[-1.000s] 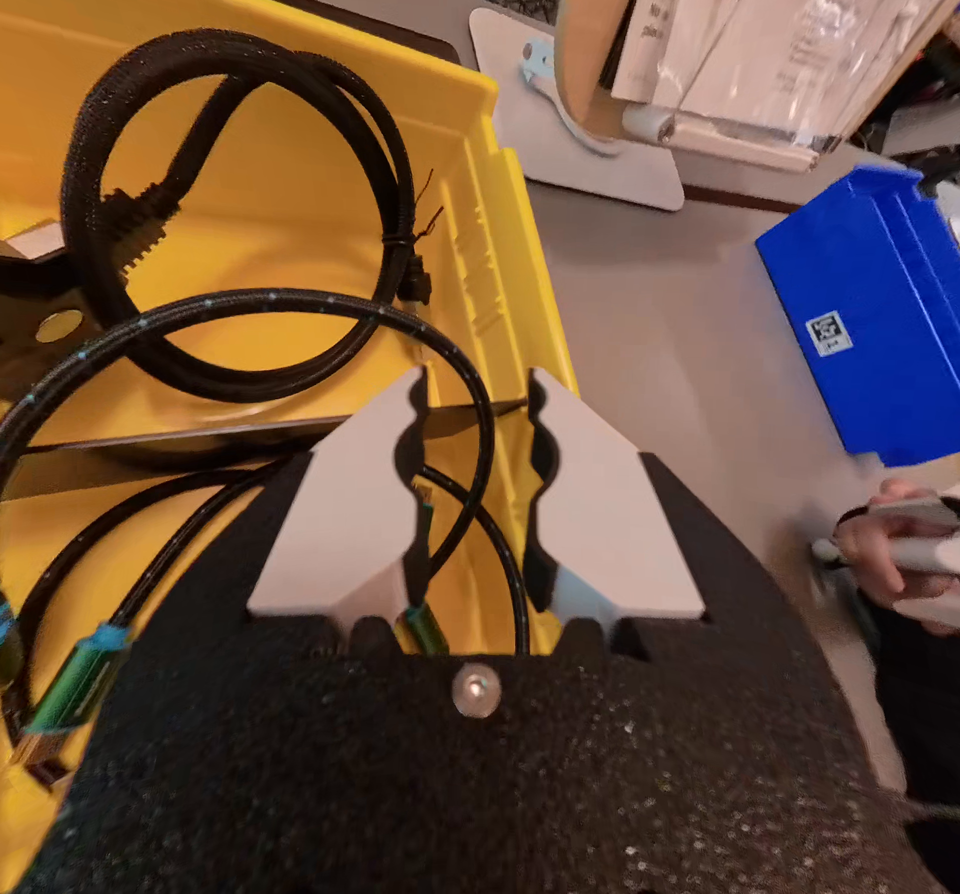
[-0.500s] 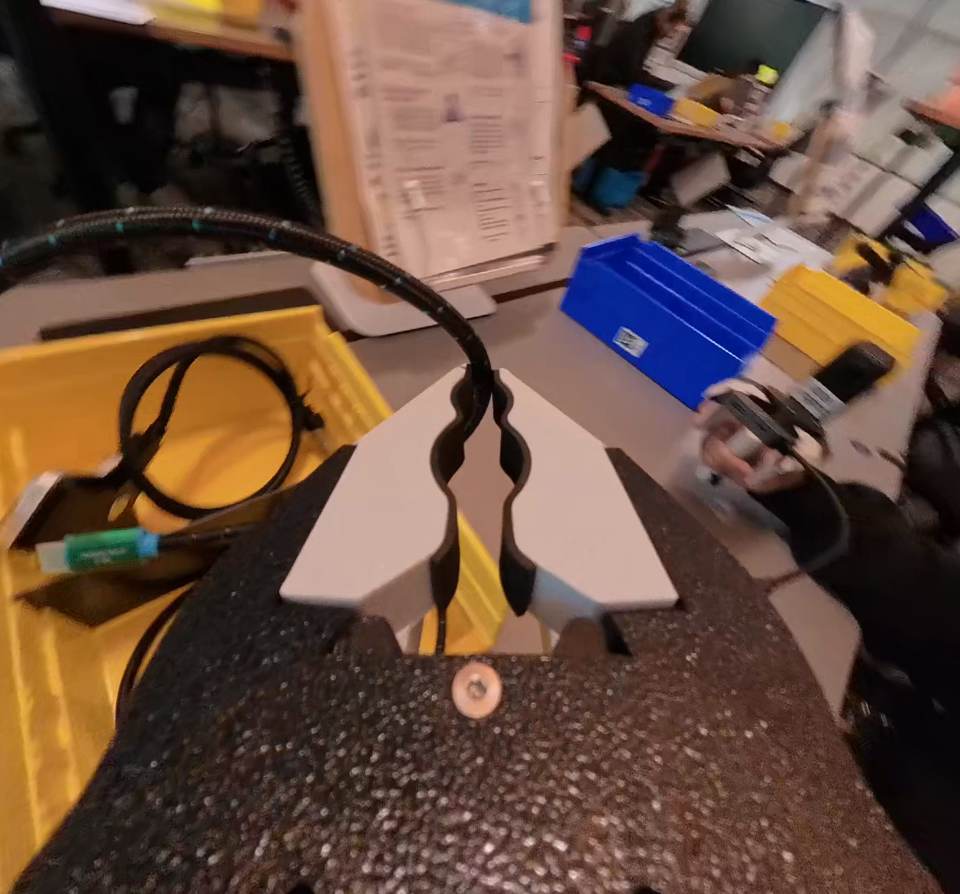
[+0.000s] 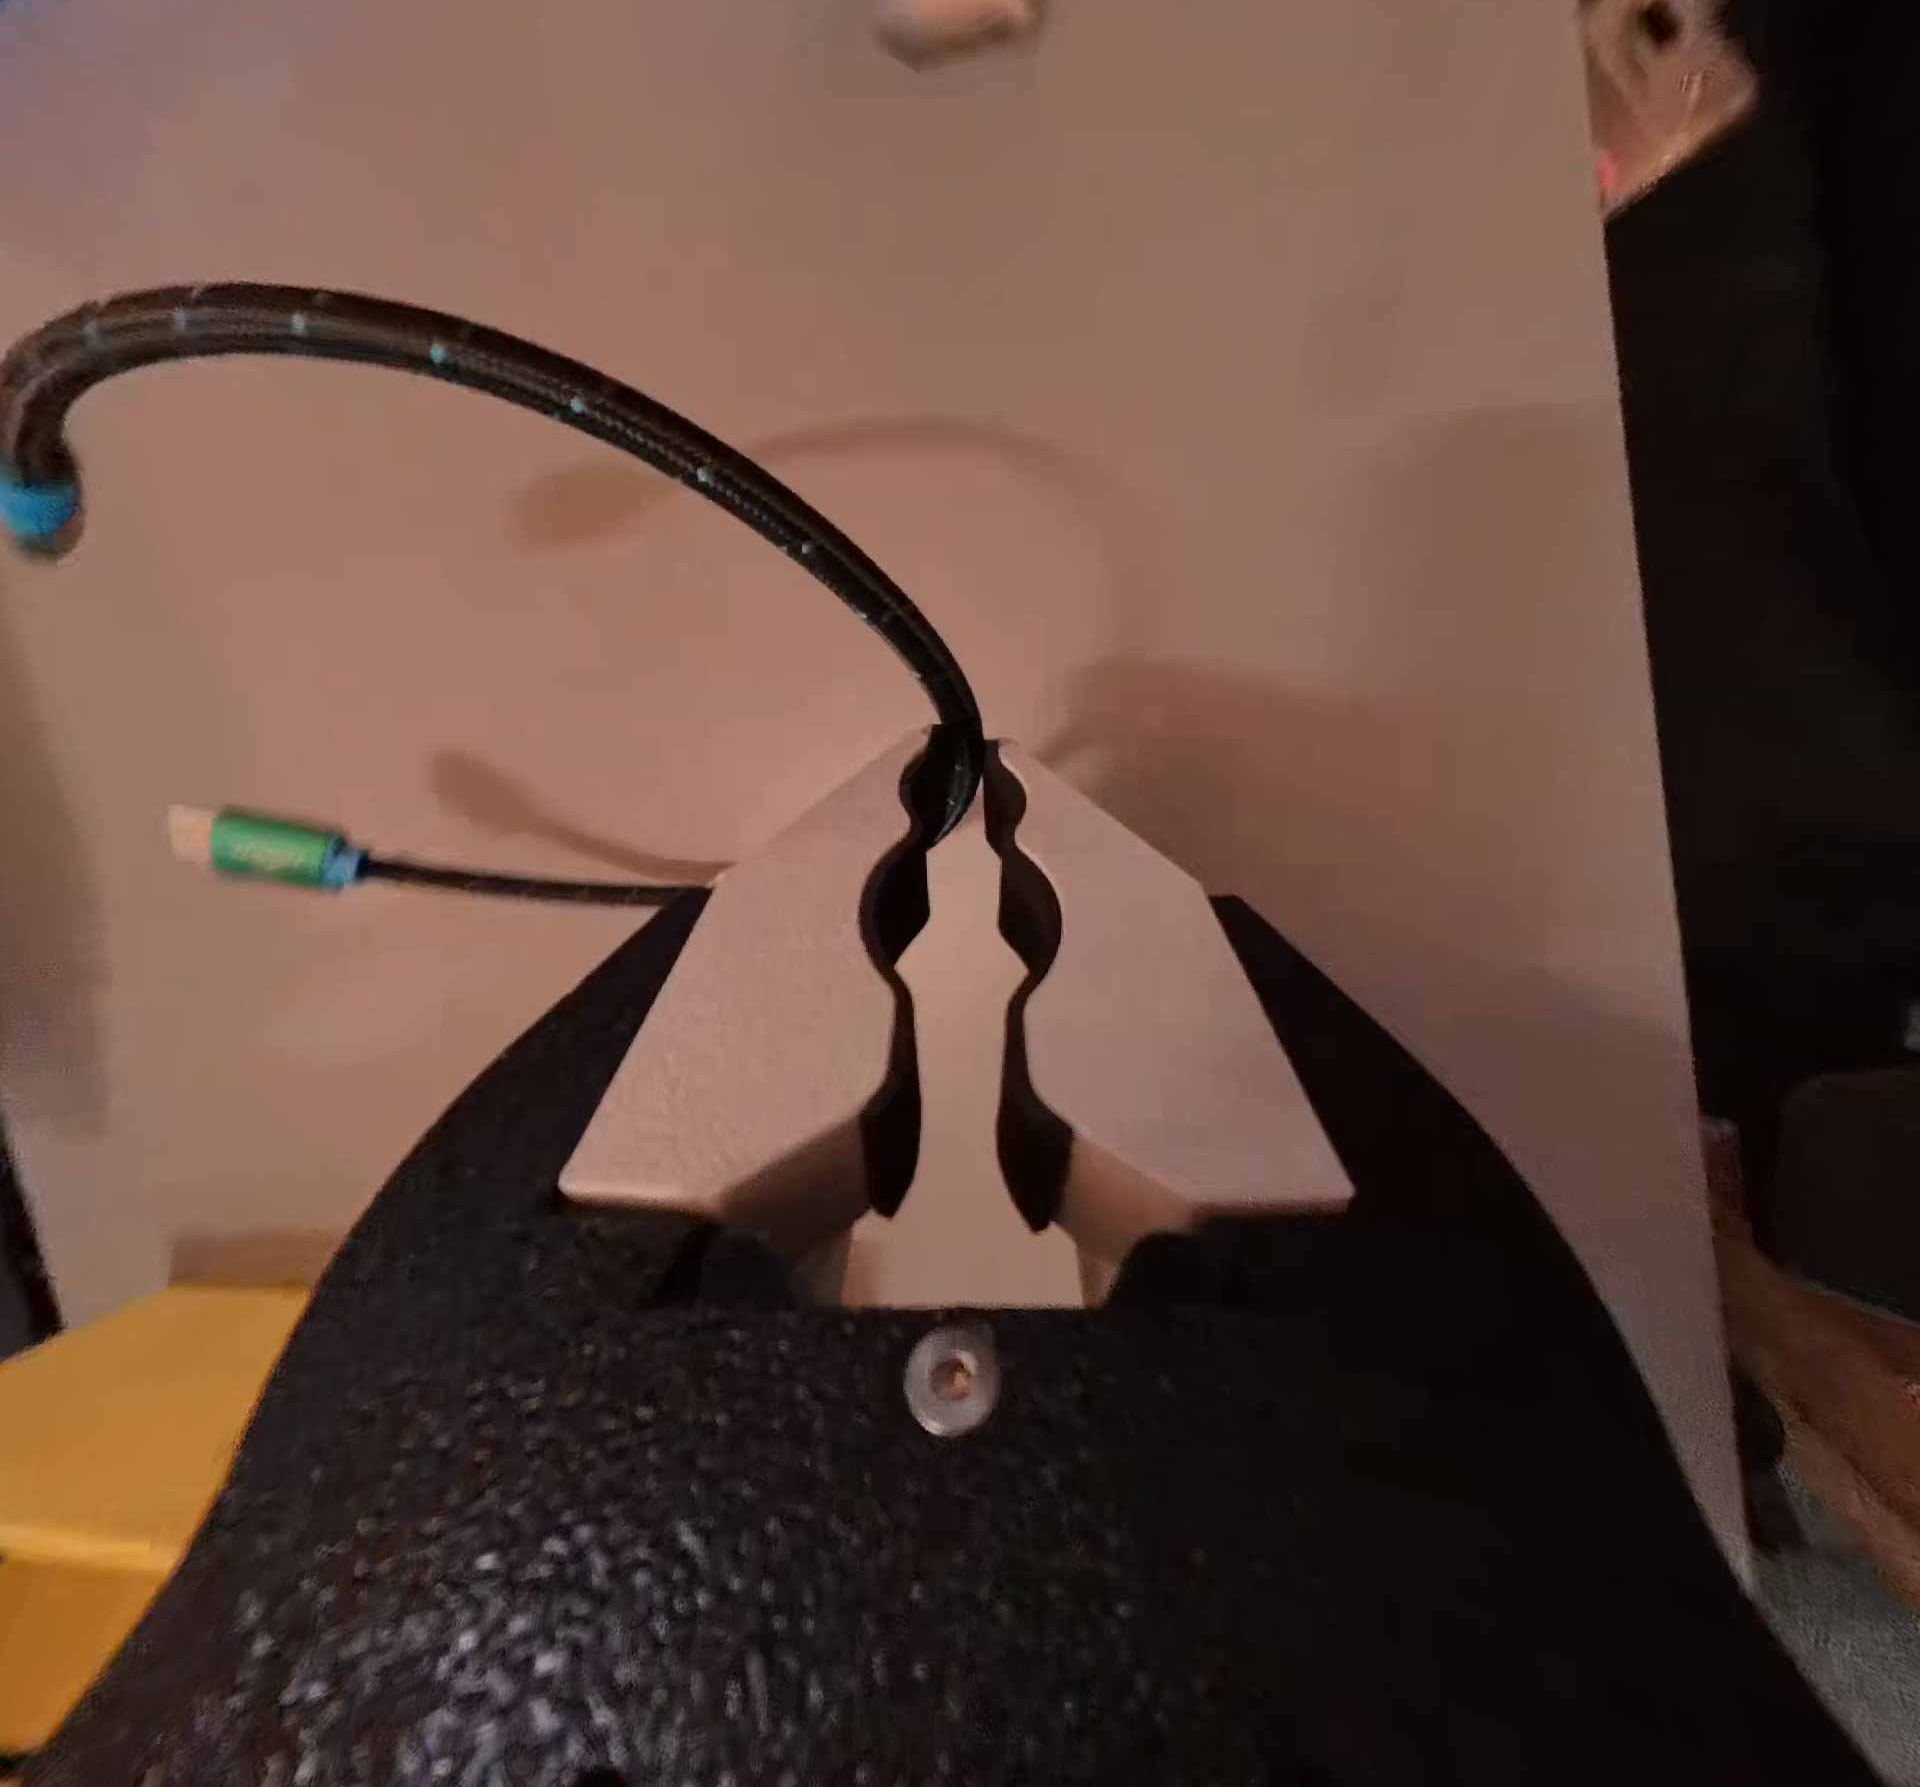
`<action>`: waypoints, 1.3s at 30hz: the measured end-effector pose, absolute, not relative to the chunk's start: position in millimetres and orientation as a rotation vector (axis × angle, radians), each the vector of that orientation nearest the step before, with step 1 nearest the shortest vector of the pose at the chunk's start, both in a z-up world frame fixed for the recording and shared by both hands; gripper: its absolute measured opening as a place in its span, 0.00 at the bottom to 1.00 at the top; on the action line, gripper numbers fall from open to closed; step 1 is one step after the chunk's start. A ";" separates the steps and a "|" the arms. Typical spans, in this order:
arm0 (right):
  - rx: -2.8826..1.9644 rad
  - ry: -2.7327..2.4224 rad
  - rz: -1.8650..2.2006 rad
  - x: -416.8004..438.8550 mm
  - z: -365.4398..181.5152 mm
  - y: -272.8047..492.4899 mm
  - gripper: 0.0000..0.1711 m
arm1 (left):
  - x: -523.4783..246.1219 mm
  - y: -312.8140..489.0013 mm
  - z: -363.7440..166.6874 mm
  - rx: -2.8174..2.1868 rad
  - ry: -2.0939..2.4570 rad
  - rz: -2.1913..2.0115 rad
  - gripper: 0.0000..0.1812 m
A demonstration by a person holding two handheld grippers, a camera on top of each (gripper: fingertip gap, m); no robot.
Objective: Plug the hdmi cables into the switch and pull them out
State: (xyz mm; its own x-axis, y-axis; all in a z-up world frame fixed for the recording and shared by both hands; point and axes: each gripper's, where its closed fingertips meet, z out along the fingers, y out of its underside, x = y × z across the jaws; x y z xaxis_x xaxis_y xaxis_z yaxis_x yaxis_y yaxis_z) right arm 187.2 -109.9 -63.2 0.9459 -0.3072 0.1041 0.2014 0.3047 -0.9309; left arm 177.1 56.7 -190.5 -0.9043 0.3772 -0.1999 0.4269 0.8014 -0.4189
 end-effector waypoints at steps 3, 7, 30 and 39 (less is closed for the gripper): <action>-1.260 0.089 -0.316 182.1 -71.4 -111.1 0.44 | 167.9 59.9 -225.4 0.793 2.837 -0.610 0.01; -1.289 0.093 -0.292 182.8 -77.7 -108.6 0.44 | 164.2 64.2 -239.7 0.795 2.841 -0.652 0.01; -1.300 0.102 -0.186 183.9 -91.4 -100.4 0.43 | 331.4 29.2 -242.9 -0.316 2.483 -0.757 0.16; -1.318 0.105 -0.172 184.6 -95.6 -97.8 0.43 | 339.0 16.0 -249.7 -0.243 2.465 -0.691 0.04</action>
